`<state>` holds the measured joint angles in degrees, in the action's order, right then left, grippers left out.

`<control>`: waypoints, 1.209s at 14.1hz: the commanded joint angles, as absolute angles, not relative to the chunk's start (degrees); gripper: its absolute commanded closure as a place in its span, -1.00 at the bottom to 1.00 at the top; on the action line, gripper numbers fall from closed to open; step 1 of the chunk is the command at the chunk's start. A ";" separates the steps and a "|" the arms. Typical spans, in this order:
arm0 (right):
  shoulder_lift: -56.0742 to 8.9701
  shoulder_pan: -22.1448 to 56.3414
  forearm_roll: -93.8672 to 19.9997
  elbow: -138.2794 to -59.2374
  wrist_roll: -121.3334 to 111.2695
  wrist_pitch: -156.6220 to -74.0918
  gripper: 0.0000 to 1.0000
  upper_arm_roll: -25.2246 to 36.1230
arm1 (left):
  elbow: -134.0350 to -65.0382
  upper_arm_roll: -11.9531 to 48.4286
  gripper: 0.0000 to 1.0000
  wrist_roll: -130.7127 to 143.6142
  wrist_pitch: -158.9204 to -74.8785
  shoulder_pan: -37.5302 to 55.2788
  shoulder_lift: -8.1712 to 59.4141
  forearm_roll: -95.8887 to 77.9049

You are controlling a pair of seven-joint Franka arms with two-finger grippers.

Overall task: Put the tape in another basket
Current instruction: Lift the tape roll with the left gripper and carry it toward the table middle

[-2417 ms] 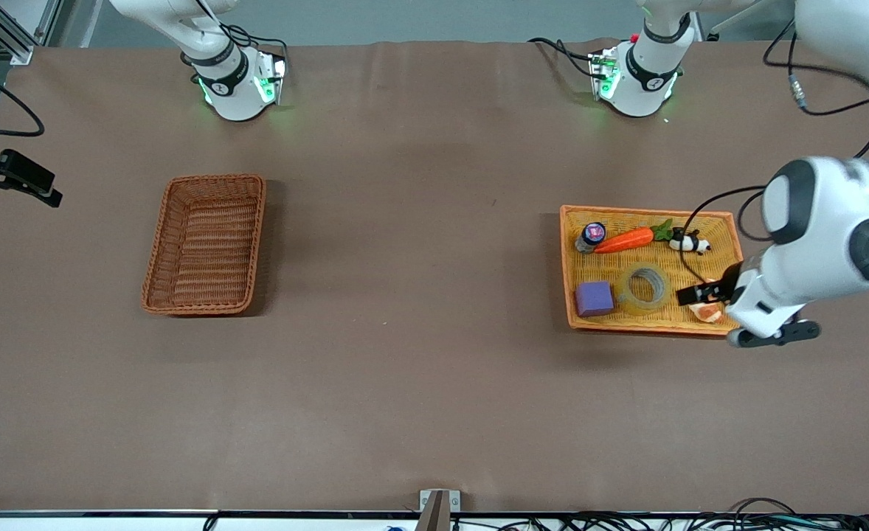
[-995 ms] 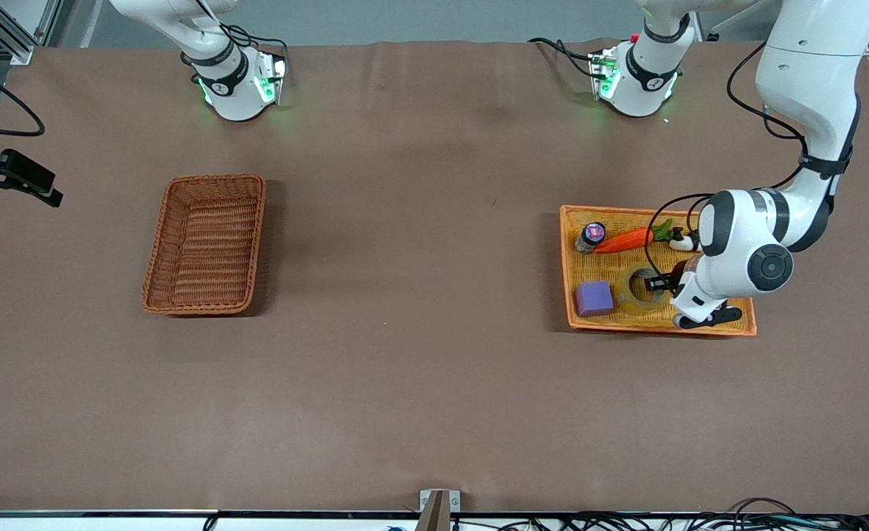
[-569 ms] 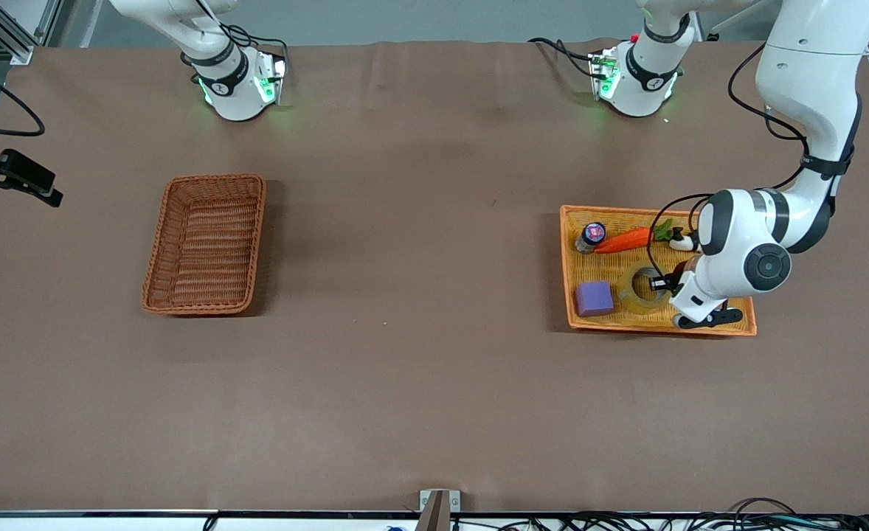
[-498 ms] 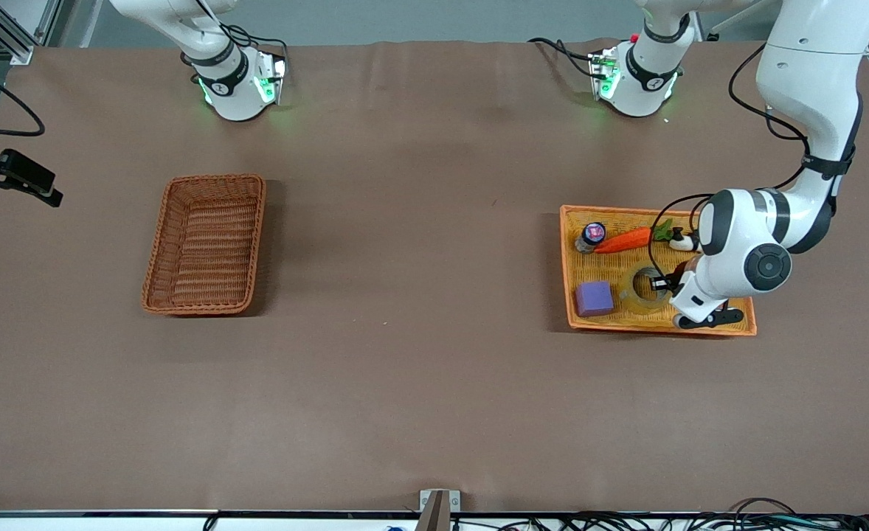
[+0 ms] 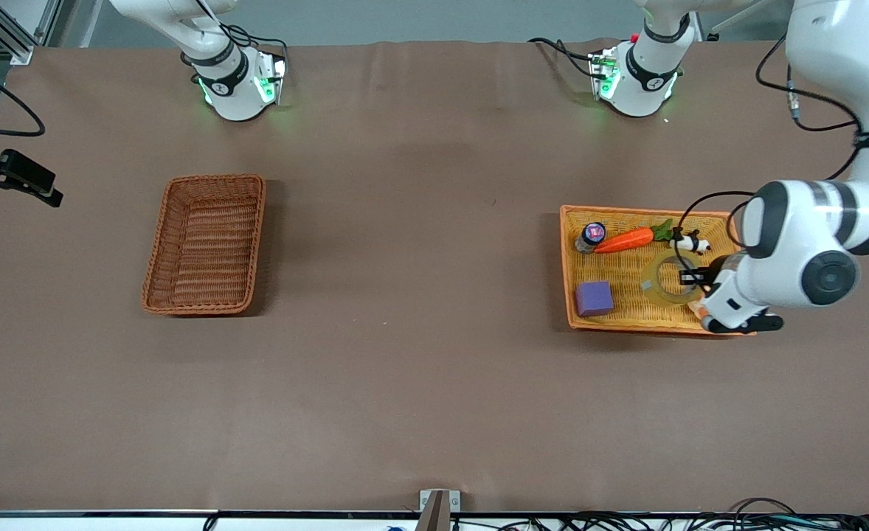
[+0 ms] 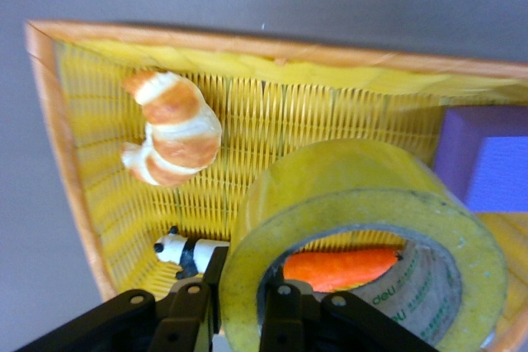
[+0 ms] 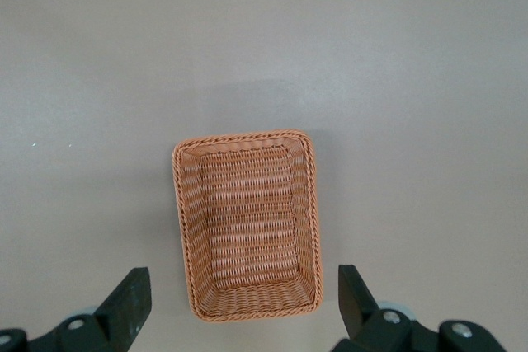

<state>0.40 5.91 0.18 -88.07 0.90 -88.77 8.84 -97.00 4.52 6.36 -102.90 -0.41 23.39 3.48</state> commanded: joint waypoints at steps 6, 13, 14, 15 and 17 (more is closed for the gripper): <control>0.18 5.54 -1.05 -88.07 0.44 -88.59 -1.00 8.70 | -86.15 8.26 0.99 11.93 -96.50 11.14 28.20 3.96; 0.09 5.54 -1.05 -88.68 0.53 -88.95 -1.00 8.61 | -73.49 8.35 1.00 22.76 -97.55 28.99 43.13 -0.25; 0.09 5.54 -1.05 -88.68 0.44 -88.95 -1.00 8.61 | -72.35 8.35 1.00 24.16 -98.95 30.92 44.63 -2.18; 0.09 5.54 -1.05 -88.59 0.53 -88.86 -1.00 8.61 | -71.90 8.35 1.00 25.39 -101.31 32.16 45.87 -3.94; 0.09 5.54 -1.14 -88.59 0.53 -88.86 -1.00 8.61 | -70.32 8.44 1.00 26.45 -105.02 34.26 47.10 -6.75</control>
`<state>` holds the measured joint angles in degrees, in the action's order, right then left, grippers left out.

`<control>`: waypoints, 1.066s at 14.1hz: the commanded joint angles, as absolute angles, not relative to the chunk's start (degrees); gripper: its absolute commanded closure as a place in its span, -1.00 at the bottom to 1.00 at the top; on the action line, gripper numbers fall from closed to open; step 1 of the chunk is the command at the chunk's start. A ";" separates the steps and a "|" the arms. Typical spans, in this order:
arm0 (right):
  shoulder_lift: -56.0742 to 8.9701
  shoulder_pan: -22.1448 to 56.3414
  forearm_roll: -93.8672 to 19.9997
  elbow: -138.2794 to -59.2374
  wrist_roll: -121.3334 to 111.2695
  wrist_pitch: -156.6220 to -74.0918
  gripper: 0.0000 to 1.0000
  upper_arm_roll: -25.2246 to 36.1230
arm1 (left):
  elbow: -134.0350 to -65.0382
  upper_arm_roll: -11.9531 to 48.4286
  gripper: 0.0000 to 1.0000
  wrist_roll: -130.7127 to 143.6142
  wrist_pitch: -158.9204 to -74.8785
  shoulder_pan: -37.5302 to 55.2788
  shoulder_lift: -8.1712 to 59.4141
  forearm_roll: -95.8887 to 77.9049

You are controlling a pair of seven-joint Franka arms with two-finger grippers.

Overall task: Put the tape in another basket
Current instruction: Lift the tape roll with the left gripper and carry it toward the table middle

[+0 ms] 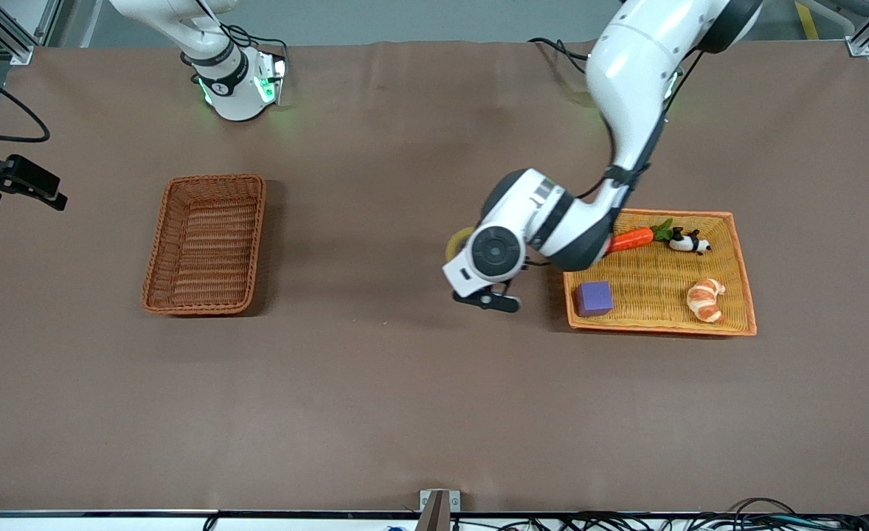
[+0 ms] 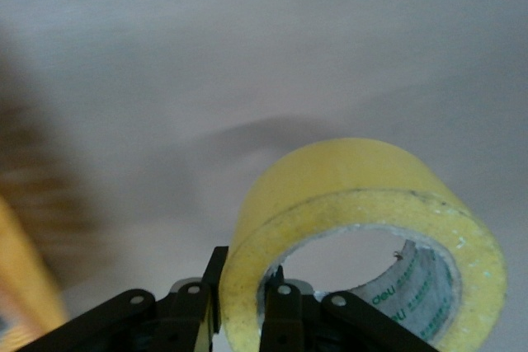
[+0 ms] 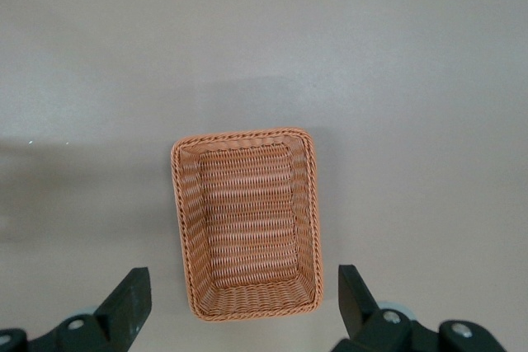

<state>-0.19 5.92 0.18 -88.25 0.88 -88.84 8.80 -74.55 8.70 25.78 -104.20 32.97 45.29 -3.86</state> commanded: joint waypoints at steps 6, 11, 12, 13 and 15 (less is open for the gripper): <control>0.09 5.54 -1.32 -88.51 0.53 -88.68 -1.00 8.61 | -67.41 7.74 0.93 30.06 -114.34 39.98 53.61 -8.70; 0.09 5.62 -1.41 -88.59 0.53 -88.77 -1.00 8.61 | -68.11 7.65 -0.02 29.45 -114.35 42.10 55.11 -8.44; 0.09 5.62 -1.41 -88.59 0.53 -88.77 -1.00 8.61 | -68.12 7.65 -0.65 29.53 -114.35 41.66 54.50 -8.26; 0.09 5.62 -1.41 -88.59 0.53 -88.86 -1.00 8.61 | -68.20 7.39 -0.95 29.71 -113.74 41.57 53.19 -7.39; 0.09 5.80 -1.49 -88.68 0.61 -88.95 -1.00 8.44 | -69.25 7.38 -1.00 29.97 -111.81 40.96 49.85 -4.85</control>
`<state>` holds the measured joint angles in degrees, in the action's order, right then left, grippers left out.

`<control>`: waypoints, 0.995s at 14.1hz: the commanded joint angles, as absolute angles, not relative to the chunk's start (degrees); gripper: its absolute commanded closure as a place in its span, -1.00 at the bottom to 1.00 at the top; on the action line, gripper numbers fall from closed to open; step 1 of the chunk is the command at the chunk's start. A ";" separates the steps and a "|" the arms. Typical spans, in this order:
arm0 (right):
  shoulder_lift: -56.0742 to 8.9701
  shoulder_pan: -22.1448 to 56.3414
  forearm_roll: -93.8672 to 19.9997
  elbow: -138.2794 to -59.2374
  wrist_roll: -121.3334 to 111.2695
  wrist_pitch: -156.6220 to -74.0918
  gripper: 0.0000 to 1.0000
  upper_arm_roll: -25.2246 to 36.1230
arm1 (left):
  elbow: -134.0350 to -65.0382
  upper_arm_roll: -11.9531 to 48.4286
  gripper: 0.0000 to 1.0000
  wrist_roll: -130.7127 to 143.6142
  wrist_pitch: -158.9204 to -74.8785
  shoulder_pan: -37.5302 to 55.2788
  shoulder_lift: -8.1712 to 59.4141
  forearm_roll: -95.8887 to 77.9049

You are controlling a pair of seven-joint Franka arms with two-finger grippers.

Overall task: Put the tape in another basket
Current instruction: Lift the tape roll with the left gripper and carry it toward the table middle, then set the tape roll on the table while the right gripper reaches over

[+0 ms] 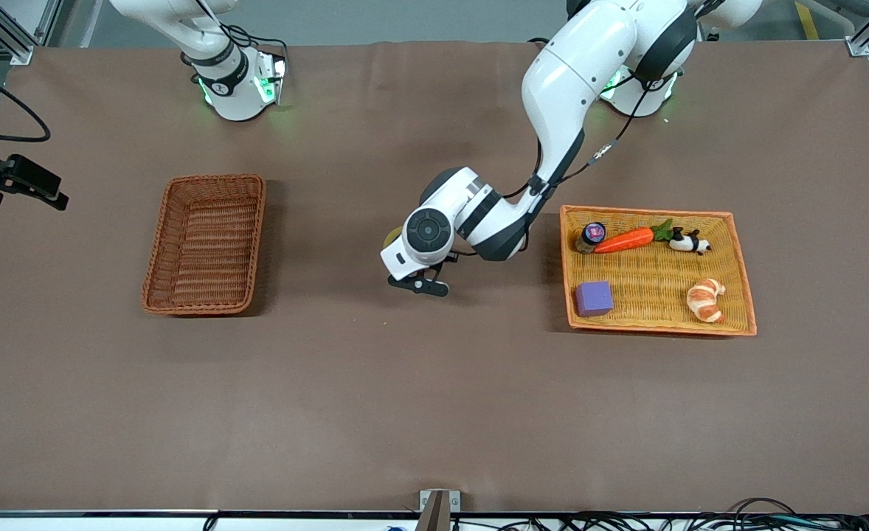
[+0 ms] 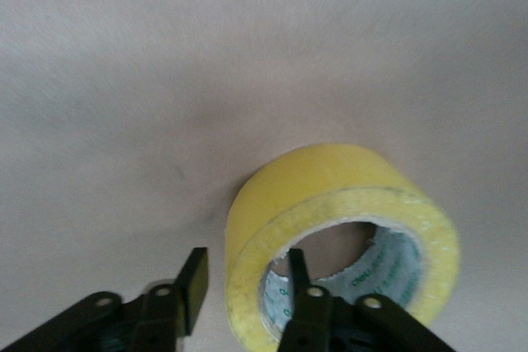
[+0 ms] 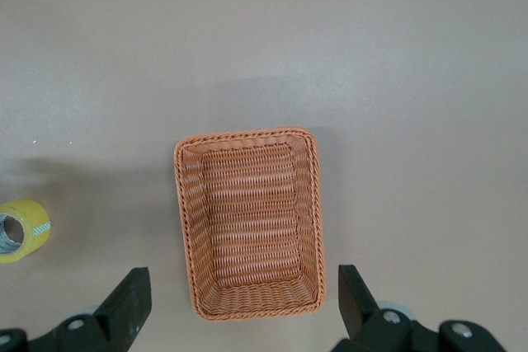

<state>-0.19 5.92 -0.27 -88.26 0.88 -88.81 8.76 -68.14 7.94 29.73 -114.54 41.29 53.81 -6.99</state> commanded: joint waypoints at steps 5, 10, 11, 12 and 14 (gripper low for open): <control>-0.44 7.56 -1.49 -90.17 1.84 -90.60 -1.00 2.31 | -72.23 7.47 -1.00 29.18 -98.00 34.47 37.91 -4.40; -2.02 7.91 -1.23 -99.91 16.49 -102.97 -1.00 -8.32 | -87.52 7.38 -1.00 29.09 -98.00 25.15 19.98 -3.00; -3.41 7.91 -0.97 -102.45 20.44 -106.92 -1.00 -11.13 | -88.67 7.47 -1.00 29.09 -98.00 23.83 17.86 -1.51; -4.82 8.08 -0.79 -105.09 23.00 -111.23 -1.00 -13.51 | -88.94 7.47 -1.00 29.09 -98.00 22.60 16.54 -0.19; -8.59 8.96 -0.70 -108.44 23.73 -118.18 -1.00 -15.90 | -88.86 7.64 -1.00 29.00 -97.82 19.62 14.69 -0.09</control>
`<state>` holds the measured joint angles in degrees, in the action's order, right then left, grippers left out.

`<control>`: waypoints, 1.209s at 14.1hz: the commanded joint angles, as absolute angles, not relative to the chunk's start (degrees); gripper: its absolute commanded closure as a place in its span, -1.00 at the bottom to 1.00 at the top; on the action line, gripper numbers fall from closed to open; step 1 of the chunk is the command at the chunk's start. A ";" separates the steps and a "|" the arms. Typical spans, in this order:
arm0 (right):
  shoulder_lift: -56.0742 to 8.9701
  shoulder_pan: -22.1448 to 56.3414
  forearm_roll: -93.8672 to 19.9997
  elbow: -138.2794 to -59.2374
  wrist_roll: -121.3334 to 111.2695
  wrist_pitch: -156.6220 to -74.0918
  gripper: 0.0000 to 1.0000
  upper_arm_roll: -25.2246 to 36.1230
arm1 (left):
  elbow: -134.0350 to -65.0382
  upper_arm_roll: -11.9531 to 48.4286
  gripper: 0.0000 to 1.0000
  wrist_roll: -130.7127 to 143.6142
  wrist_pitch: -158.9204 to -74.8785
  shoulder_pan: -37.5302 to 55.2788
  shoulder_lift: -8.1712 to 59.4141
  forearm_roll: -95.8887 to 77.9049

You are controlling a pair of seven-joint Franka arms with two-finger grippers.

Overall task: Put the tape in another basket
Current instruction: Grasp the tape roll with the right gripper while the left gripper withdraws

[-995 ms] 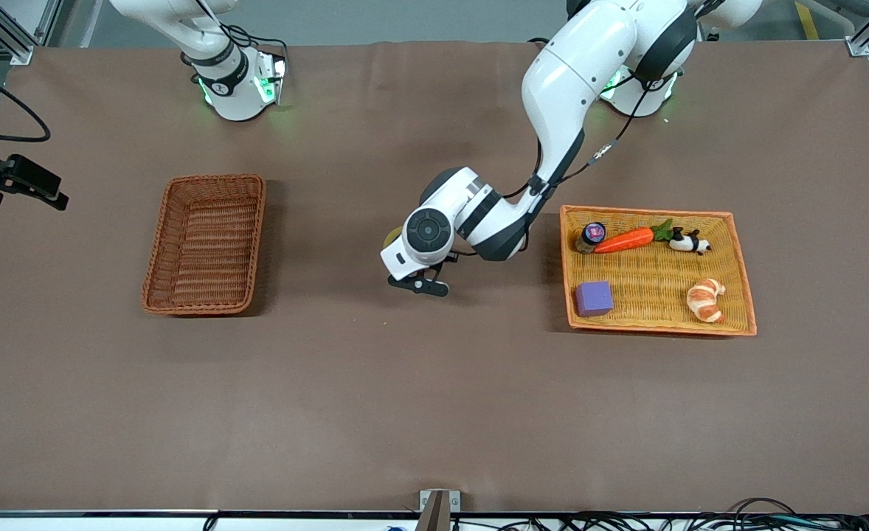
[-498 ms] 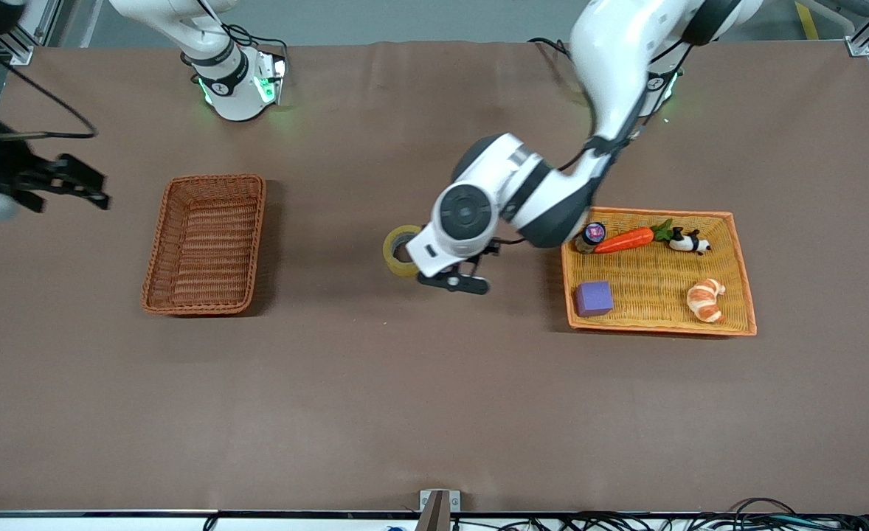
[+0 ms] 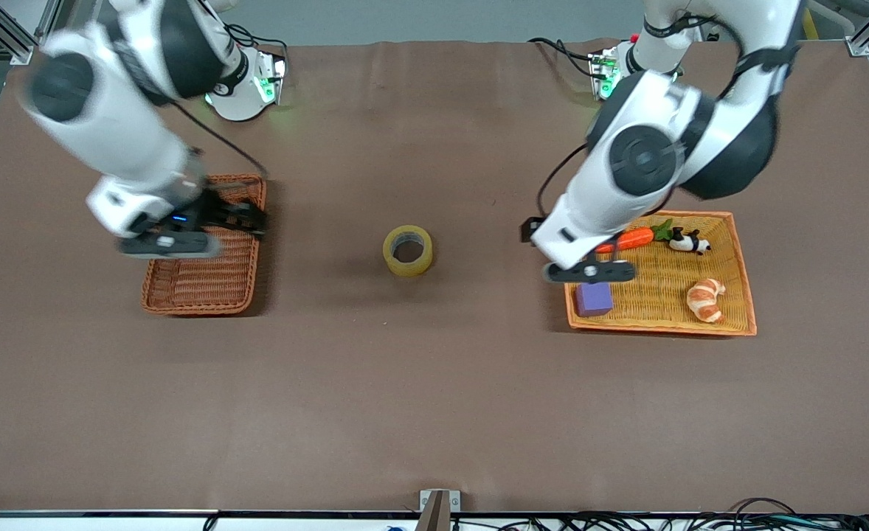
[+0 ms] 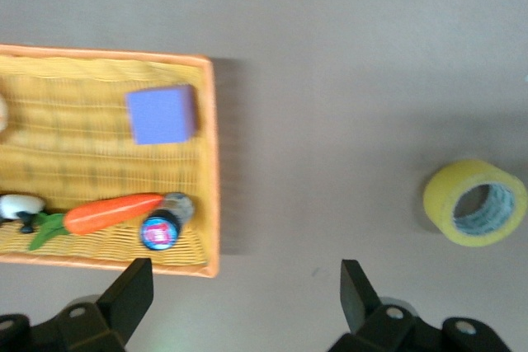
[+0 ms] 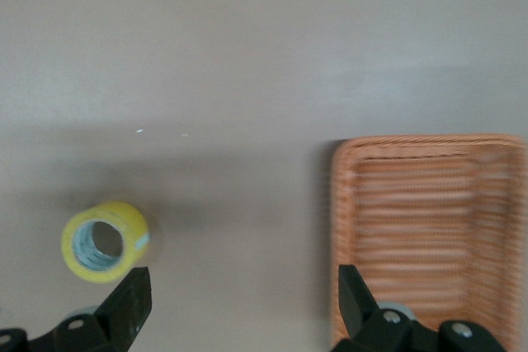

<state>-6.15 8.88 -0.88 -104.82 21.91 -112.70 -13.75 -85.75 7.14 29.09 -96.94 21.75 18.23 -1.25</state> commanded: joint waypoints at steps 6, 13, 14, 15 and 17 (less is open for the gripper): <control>-22.40 18.53 3.59 -109.16 36.10 -132.35 -1.00 -16.08 | -88.85 7.74 -1.00 25.15 -97.73 12.75 9.59 -0.44; -31.02 24.08 9.14 -109.16 44.21 -139.31 -1.00 -16.26 | -88.77 7.38 -1.00 17.35 -98.17 4.85 5.02 -0.79; -32.24 24.26 9.49 -109.07 44.21 -139.65 -1.00 -16.35 | -88.86 7.47 -1.00 15.40 -98.17 3.18 4.14 -0.79; -33.04 24.52 9.75 -109.16 44.21 -140.09 -1.00 -16.35 | -89.12 7.47 -1.00 13.47 -98.17 2.29 3.35 -0.97; -33.92 24.87 9.84 -109.16 44.30 -140.54 -0.97 -16.35 | -89.12 7.30 -1.00 9.07 -97.74 1.41 2.64 -1.49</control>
